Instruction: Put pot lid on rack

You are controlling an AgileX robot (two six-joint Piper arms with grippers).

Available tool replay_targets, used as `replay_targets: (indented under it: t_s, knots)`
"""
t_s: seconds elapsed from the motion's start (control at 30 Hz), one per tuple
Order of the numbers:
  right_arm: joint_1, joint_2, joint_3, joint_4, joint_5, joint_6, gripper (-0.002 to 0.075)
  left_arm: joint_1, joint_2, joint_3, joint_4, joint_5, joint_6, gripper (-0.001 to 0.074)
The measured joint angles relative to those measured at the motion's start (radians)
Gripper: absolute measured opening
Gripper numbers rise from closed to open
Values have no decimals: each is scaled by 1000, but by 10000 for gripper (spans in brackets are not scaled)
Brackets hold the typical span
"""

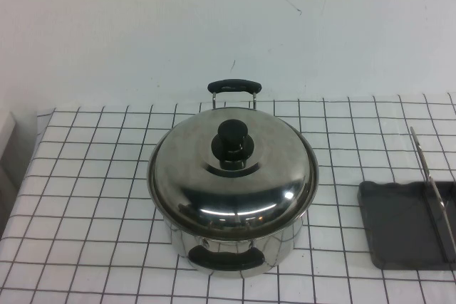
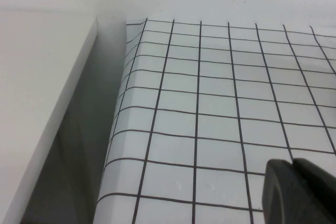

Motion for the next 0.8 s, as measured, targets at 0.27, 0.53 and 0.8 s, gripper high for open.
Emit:
replay_targets:
  t_s: [0.27, 0.53, 0.8]
  knots:
    - [0, 0, 0, 0, 0, 0, -3, 0, 0, 0, 12, 0, 0, -3]
    - [0, 0, 0, 0, 0, 0, -3, 0, 0, 0, -5, -2, 0, -4]
    - [0, 0, 0, 0, 0, 0, -3, 0, 0, 6, -596, -160, -212, -3]
